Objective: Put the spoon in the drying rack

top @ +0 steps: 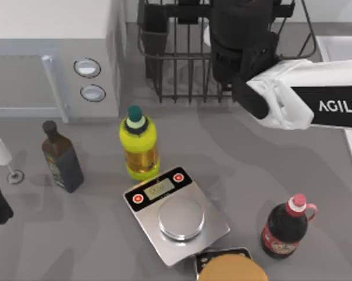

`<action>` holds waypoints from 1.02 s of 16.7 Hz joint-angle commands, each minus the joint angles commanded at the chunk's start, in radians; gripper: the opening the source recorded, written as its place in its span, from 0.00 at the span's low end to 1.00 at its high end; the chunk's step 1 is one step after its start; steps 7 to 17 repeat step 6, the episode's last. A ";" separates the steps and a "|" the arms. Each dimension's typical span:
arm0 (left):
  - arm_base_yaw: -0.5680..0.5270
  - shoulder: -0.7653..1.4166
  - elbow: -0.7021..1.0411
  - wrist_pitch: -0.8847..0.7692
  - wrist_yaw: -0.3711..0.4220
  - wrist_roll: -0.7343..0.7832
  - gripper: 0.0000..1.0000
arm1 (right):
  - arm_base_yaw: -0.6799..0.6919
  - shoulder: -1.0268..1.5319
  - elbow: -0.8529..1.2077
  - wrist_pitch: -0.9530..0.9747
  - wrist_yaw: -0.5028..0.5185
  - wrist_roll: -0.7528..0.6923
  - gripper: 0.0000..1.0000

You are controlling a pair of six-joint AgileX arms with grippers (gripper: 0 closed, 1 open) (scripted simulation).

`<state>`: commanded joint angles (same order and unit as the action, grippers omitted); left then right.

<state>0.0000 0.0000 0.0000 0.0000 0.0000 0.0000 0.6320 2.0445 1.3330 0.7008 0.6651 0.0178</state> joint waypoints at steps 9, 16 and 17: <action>0.000 0.000 0.000 0.000 0.000 0.000 1.00 | 0.000 0.000 0.000 0.000 0.000 0.000 1.00; 0.000 0.000 0.000 0.000 0.000 0.000 1.00 | 0.000 0.000 0.000 0.000 0.000 0.000 1.00; 0.000 0.000 0.000 0.000 0.000 0.000 1.00 | 0.000 0.000 0.000 0.000 0.000 0.000 1.00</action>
